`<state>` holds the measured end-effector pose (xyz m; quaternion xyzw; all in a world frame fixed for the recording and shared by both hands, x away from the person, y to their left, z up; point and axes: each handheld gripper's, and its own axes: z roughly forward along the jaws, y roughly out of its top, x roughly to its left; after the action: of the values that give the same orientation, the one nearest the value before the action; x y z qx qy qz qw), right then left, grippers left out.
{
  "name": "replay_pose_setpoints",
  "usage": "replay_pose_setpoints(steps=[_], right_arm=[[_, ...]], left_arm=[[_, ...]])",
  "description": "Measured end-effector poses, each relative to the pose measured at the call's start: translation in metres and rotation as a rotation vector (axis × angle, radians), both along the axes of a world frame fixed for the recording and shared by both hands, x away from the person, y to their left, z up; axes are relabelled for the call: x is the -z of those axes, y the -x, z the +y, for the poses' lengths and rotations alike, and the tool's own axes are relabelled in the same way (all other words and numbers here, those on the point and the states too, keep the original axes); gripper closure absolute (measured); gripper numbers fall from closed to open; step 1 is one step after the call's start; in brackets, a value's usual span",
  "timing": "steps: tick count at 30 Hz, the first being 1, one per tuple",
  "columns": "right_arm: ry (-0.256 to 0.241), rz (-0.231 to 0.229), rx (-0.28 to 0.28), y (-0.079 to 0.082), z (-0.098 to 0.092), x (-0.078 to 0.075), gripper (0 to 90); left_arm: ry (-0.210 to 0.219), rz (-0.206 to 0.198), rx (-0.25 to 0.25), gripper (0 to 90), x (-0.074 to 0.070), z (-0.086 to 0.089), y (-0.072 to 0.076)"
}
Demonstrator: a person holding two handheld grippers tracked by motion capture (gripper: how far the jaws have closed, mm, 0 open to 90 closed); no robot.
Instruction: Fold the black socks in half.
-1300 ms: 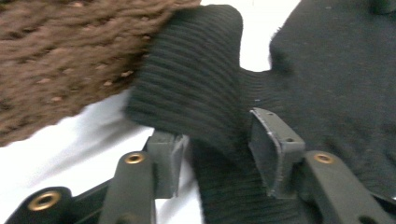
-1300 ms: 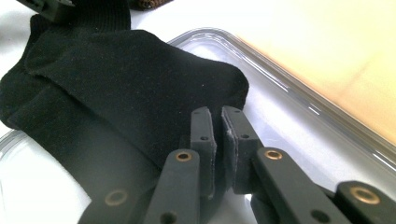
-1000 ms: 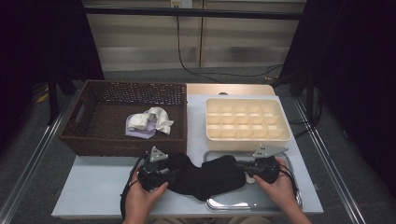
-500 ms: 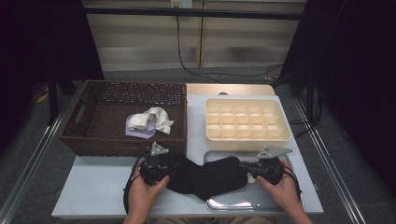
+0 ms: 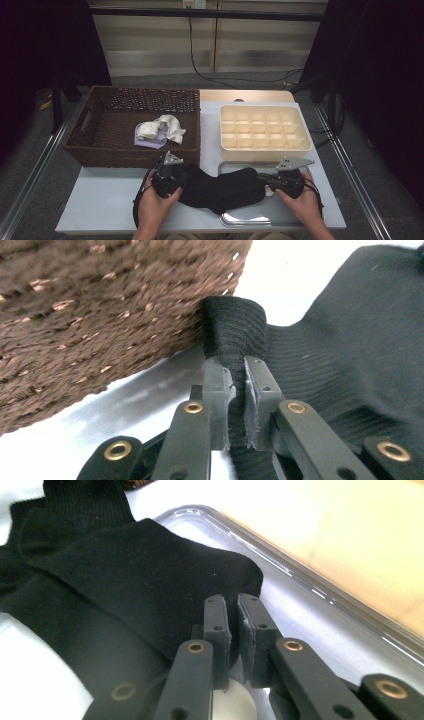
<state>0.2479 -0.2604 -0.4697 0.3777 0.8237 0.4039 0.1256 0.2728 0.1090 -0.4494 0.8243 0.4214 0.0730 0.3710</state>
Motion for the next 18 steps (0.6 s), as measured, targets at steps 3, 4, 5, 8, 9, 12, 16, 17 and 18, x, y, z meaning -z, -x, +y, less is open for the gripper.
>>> replay_pose_setpoints(steps=[3,4,5,8,9,12,16,17,18], right_arm=[[-0.020,-0.003,0.005,0.002,-0.004,-0.004,83.7],[-0.020,-0.003,0.005,0.002,-0.004,-0.004,83.7],[-0.024,-0.009,0.011,0.003,-0.007,-0.006,83.7],[-0.031,-0.003,0.018,0.005,-0.010,-0.007,83.7],[-0.031,-0.003,0.018,0.005,-0.010,-0.007,83.7],[-0.028,0.014,0.017,0.008,-0.014,-0.005,83.6],[-0.021,0.022,0.016,0.008,-0.013,-0.002,83.5],[-0.014,0.026,0.015,0.007,-0.011,0.000,83.4],[-0.012,0.027,0.014,0.007,-0.011,0.000,83.3]], left_arm=[[0.021,0.005,0.008,81.6,-0.005,0.001,0.004],[0.021,0.005,0.008,81.6,-0.005,0.001,0.004],[0.032,0.020,0.011,81.6,-0.007,0.000,0.006],[0.032,0.047,0.018,81.6,-0.005,0.000,0.010],[0.032,0.047,0.018,81.6,-0.005,0.000,0.010],[-0.003,0.075,0.027,81.0,0.005,-0.004,0.016],[-0.057,0.067,0.041,75.2,0.011,-0.009,0.016],[-0.080,0.040,0.037,71.9,0.012,-0.011,0.017],[-0.080,0.040,0.037,69.6,0.012,-0.011,0.017]])
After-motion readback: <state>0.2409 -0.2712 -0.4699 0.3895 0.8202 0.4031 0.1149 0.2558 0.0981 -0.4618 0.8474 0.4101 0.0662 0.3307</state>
